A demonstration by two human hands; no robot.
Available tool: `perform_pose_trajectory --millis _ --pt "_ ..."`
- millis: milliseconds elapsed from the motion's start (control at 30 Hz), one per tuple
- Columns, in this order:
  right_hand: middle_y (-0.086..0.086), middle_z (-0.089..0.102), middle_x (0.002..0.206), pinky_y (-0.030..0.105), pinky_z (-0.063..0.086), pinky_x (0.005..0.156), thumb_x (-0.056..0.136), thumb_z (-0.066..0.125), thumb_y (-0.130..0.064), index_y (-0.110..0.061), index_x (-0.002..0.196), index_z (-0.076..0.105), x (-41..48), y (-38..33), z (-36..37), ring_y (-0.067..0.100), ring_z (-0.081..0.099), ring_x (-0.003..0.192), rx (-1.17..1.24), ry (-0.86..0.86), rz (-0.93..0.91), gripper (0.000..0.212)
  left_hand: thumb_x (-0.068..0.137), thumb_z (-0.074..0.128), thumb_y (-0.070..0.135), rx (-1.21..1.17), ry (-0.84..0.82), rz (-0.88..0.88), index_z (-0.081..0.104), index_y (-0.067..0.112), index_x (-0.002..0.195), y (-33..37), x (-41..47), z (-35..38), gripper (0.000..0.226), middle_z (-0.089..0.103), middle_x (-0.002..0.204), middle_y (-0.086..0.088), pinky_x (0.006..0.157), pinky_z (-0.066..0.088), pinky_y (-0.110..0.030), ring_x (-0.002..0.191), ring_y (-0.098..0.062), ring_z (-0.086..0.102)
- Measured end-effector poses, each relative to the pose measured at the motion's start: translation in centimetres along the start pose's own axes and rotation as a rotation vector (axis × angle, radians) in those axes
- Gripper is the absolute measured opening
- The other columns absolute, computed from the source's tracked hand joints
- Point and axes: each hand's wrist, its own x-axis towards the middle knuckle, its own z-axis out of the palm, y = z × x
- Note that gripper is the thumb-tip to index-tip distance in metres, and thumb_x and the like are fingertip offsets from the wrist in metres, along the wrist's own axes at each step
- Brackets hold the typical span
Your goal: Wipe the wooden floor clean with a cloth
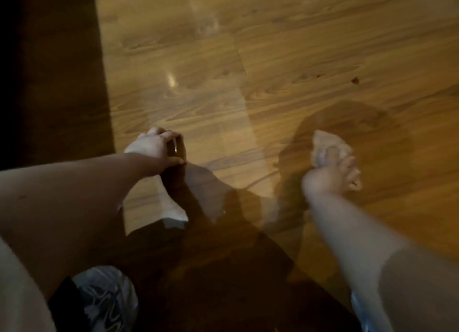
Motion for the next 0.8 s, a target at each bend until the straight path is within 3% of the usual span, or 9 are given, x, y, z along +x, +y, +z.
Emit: perform_pose_trajectory --millis 67,133,233,300,433,533,600,700,800 --pt "0.016 0.025 0.153 0.044 0.026 0.108 0.09 0.036 -0.014 -0.022 0.15 0.024 -3.5 -4.5 2.6 0.035 0.027 0.137 -0.175 -0.043 -0.332 0.062 0.077 0.072 0.051 0.027 -0.03 -0.01 0.034 0.035 0.145 -0.1 0.8 -1.1 0.079 0.032 0.145 -0.003 0.102 0.039 -0.042 0.129 -0.03 0.036" --pt "0.007 0.045 0.138 0.037 0.039 0.1 0.092 0.03 -0.013 -0.026 0.147 0.032 -6.5 -8.0 5.3 0.026 0.043 0.124 -0.296 -0.275 -0.724 0.056 0.074 0.074 0.052 0.045 -0.027 -0.024 0.03 0.036 0.147 0.2 2.0 -2.1 0.086 0.025 0.151 -0.003 0.107 0.035 -0.043 0.133 -0.032 0.031" --pt "-0.001 0.016 0.159 0.054 0.009 0.115 0.096 0.044 -0.022 -0.037 0.147 0.027 -8.1 -11.5 6.7 0.026 0.006 0.148 -0.357 -0.527 -1.265 0.056 0.071 0.077 0.051 -0.014 -0.032 -0.059 0.022 0.042 0.148 1.0 4.2 -3.3 0.095 0.008 0.159 0.0 0.11 0.031 -0.043 0.139 -0.035 0.024" --pt "-0.004 0.009 0.162 0.046 -0.002 0.116 0.095 0.046 -0.022 -0.028 0.149 0.028 -4.9 -11.9 6.5 0.023 -0.005 0.149 -0.333 -0.431 -1.229 0.058 0.071 0.078 0.05 -0.002 -0.072 -0.06 0.015 0.044 0.149 1.2 5.8 -3.8 0.101 0.003 0.161 0.004 0.109 0.033 -0.043 0.141 -0.034 0.022" --pt "0.004 0.014 0.161 0.045 0.01 0.117 0.087 0.061 -0.028 -0.024 0.145 0.037 4.8 -9.7 2.0 0.026 0.008 0.147 -0.218 -0.053 -0.675 0.063 0.071 0.079 0.049 0.022 -0.081 -0.095 0.007 0.044 0.15 0.9 7.7 -4.2 0.107 -0.005 0.161 0.0 0.113 0.024 -0.047 0.145 -0.035 0.008" --pt "0.001 0.009 0.161 0.051 0.009 0.117 0.082 0.069 -0.029 -0.026 0.151 0.024 11.2 -9.7 -1.5 0.026 0.004 0.148 -0.011 -0.018 -0.211 0.082 0.071 0.081 0.044 -0.055 -0.117 -0.139 0.002 0.042 0.15 0.7 8.3 -3.7 0.112 -0.012 0.16 -0.002 0.116 0.016 -0.047 0.146 -0.034 -0.002" --pt "0.0 0.003 0.162 0.05 0.007 0.116 0.082 0.069 -0.022 -0.027 0.153 0.016 12.1 -11.1 -1.3 0.027 0.0 0.149 0.002 -0.025 -0.1 0.089 0.069 0.082 0.042 -0.094 -0.123 -0.143 0.002 0.043 0.15 0.4 8.6 -3.4 0.114 -0.014 0.16 0.0 0.116 0.015 -0.047 0.146 -0.032 -0.004" --pt "0.01 0.013 0.16 0.048 0.01 0.115 0.087 0.055 -0.019 -0.015 0.153 0.018 8.3 -14.3 2.4 0.031 0.008 0.147 -0.175 0.035 -0.43 0.076 0.066 0.084 0.04 -0.136 -0.113 -0.141 0.002 0.043 0.15 0.0 8.6 -3.2 0.117 -0.014 0.16 0.004 0.115 0.016 -0.046 0.147 -0.03 -0.005" --pt "0.003 0.014 0.16 0.048 0.007 0.116 0.086 0.042 -0.013 -0.034 0.149 0.023 2.7 -17.8 6.3 0.03 0.007 0.146 -0.174 -0.262 -1.03 0.07 0.065 0.086 0.038 -0.153 -0.086 -0.159 0.003 0.041 0.151 0.0 8.7 -3.1 0.12 -0.012 0.16 0.007 0.116 0.018 -0.044 0.147 -0.026 -0.005"
